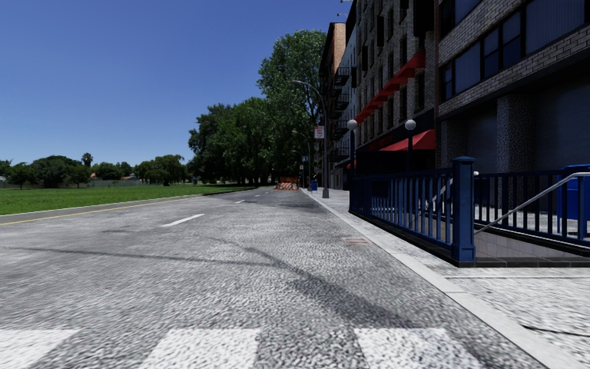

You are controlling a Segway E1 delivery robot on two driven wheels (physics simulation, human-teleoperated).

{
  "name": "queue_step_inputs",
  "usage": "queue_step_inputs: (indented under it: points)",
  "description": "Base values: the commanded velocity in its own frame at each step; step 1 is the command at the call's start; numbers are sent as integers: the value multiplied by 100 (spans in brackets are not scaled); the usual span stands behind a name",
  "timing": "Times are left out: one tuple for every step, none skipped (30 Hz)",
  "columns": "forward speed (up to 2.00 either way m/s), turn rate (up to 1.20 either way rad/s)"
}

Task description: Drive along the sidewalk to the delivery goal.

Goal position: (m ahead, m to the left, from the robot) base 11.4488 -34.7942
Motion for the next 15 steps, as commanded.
queue_step_inputs:
  points:
    - [32,-29]
    - [36,-37]
    - [37,-41]
    - [39,-42]
    - [39,-42]
    - [39,-43]
    - [40,-43]
    - [40,-43]
    - [40,-43]
    - [40,-43]
    - [41,-46]
    - [41,-46]
    - [42,-48]
    - [41,-52]
    - [34,-58]
